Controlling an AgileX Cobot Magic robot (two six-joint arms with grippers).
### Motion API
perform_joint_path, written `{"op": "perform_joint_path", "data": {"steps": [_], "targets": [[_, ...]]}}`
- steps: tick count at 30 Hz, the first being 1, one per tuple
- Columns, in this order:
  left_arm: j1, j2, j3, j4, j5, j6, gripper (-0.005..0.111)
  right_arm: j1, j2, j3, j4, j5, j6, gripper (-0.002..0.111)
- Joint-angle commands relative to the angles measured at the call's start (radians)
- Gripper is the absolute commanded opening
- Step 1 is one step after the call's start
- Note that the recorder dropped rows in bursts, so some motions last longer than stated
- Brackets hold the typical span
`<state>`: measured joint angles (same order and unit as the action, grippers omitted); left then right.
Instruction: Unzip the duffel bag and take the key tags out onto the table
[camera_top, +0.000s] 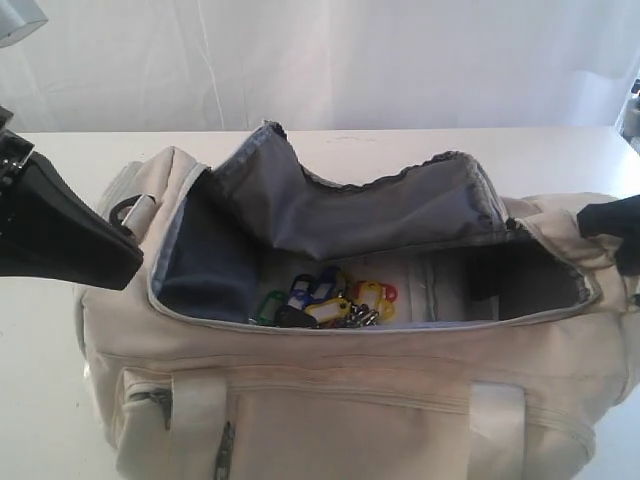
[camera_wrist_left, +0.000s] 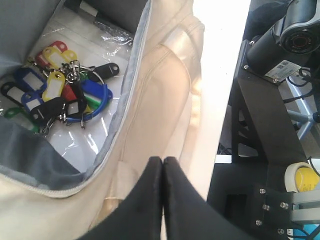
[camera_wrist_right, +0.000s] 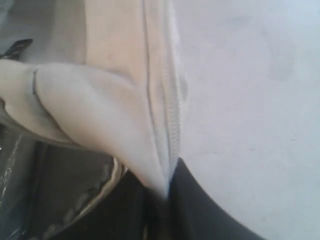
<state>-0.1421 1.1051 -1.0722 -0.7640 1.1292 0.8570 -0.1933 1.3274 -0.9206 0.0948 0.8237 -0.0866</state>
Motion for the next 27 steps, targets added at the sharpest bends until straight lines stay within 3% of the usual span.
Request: {"op": "perform_joint_path", "data": {"steps": [1,8,13,16,23,27], "targets": [[0.001,-0.011,0.005,-0.025,0.048,0.007,0.000,-0.066,-0.055,0.002,-0.103,-0.036,0.005,0.000],[0.001,-0.011,0.005,-0.028,0.048,0.007,0.000,-0.069,-0.077,0.002,-0.333,-0.006,0.173,0.000],[0.001,-0.011,0.005,-0.036,0.041,0.007,0.000,-0.069,-0.102,0.002,-0.343,-0.014,0.210,0.000],[0.001,-0.011,0.005,-0.036,0.014,0.007,0.000,-0.067,-0.104,0.002,-0.225,-0.016,0.159,0.000],[0.001,-0.009,0.005,-0.116,-0.071,-0.020,0.000,-0.063,-0.104,0.002,0.234,0.013,-0.220,0.001],[-0.005,0.011,-0.030,-0.213,-0.087,-0.015,0.000,-0.063,-0.104,0.002,0.320,0.034,-0.294,0.020]]}}
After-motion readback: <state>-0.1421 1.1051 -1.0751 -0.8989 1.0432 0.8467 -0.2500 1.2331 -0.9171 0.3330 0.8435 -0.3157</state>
